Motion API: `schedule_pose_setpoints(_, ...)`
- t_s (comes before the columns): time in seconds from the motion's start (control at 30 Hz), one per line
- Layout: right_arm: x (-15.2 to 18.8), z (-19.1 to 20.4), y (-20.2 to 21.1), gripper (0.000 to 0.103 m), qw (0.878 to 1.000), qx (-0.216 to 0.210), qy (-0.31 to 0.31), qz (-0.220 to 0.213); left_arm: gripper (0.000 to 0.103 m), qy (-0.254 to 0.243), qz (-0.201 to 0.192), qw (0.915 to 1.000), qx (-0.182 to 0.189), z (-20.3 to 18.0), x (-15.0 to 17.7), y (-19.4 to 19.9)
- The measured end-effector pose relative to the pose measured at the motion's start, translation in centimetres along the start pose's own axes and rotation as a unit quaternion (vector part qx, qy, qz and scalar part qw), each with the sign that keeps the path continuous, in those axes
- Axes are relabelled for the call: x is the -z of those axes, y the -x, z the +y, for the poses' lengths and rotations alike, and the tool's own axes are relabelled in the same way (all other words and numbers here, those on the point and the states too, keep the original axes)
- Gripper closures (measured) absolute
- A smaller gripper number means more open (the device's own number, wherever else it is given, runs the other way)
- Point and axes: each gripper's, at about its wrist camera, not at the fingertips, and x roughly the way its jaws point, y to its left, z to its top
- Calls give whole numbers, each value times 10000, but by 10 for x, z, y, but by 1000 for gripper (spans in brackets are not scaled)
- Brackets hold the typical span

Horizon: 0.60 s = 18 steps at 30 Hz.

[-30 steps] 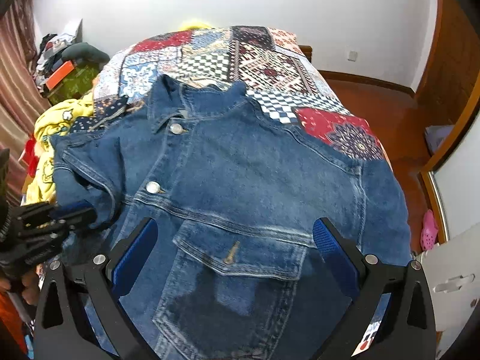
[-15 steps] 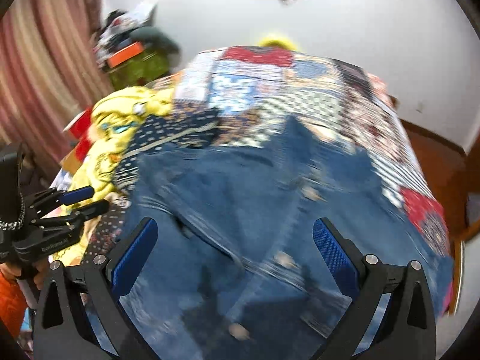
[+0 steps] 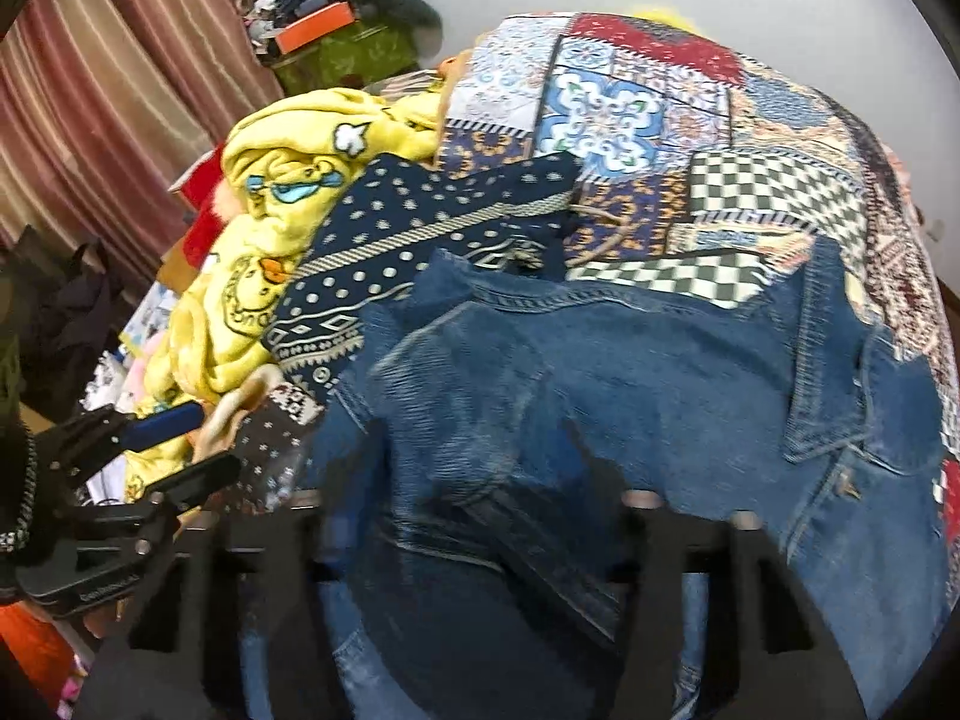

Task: Fold large clothes

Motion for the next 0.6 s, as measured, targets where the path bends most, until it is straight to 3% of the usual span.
schedule_pose_setpoints(0.2, 2, -1, 14, 80, 9996, -130, -198, -182, 53, -68, -26, 10000, 11, -7, 1, 3)
schedule_pose_setpoints(0.5, 6, -4, 48, 84, 9986, -240, -287, -373, 53, -305, -165, 9994, 78, -32, -3, 22)
schedule_pose_setpoints(0.6, 11, -6, 58, 84, 9984, -234, -313, -413, 41, -320, -206, 9991, 180, -44, -5, 19)
